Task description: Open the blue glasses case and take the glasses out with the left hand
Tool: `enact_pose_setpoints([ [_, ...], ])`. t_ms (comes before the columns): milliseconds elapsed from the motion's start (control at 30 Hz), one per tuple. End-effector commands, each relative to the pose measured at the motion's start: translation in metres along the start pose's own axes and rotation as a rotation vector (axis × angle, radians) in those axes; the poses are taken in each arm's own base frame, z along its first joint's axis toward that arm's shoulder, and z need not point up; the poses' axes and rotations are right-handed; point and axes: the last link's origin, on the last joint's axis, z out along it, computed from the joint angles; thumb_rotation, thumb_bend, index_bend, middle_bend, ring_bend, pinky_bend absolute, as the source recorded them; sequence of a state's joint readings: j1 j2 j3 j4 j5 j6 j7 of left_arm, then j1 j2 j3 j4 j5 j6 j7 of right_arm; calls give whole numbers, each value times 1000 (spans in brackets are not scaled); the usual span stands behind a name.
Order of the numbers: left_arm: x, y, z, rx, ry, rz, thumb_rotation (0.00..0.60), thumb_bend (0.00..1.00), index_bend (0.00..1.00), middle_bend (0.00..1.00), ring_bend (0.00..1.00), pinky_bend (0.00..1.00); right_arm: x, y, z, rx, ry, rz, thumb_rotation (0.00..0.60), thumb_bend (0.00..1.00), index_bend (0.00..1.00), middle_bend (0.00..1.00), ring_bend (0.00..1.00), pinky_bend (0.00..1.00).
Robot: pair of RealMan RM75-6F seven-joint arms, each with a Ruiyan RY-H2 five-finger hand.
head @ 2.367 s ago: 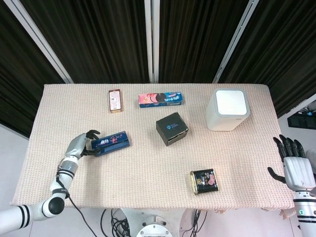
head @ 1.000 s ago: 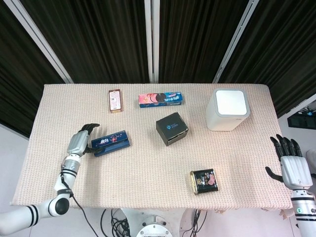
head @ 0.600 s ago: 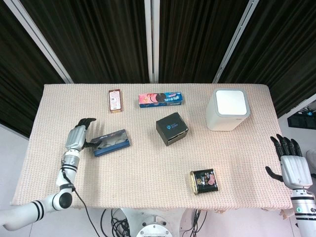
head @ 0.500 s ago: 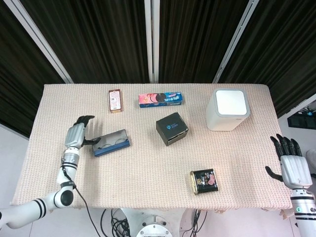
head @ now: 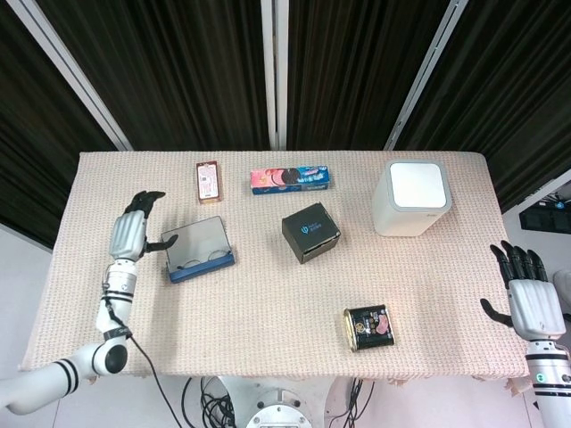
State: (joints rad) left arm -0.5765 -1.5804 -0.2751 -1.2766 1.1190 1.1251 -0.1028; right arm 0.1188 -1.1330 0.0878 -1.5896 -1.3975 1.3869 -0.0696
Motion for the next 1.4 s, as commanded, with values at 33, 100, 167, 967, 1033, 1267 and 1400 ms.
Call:
enact_pose_setpoints([
  [33,3,-4,-31,-117,-151,14,600,205,176,197,87,231,1,0,-1,0,3,2,600,184,0,0,0,0],
  [100,3,-7,-40,-158,-193,51,600,205,179,215,101,239,2,0,-1,1,6,4,600,184,0,0,0,0],
  [167,1,-12,-50,-190,-237,98,600,205,176,224,101,233,2,0,-2,0,7,4,600,184,0,0,0,0],
  [967,-18,-17,-91,-241,-402,191,600,352,155,356,69,205,7,-1,-5,6,25,22,600,200,0,0,0,0],
  [1033,-18,-17,-96,-233,-421,206,600,354,155,369,70,205,6,-1,-5,7,23,24,600,200,0,0,0,0],
  [1267,-19,-12,-112,-214,-479,236,600,356,154,391,86,208,6,0,-7,10,24,23,600,200,0,0,0,0],
  [1400,-17,-3,-120,-238,-483,231,600,356,154,414,105,210,6,1,-8,8,24,24,600,200,0,0,0,0],
])
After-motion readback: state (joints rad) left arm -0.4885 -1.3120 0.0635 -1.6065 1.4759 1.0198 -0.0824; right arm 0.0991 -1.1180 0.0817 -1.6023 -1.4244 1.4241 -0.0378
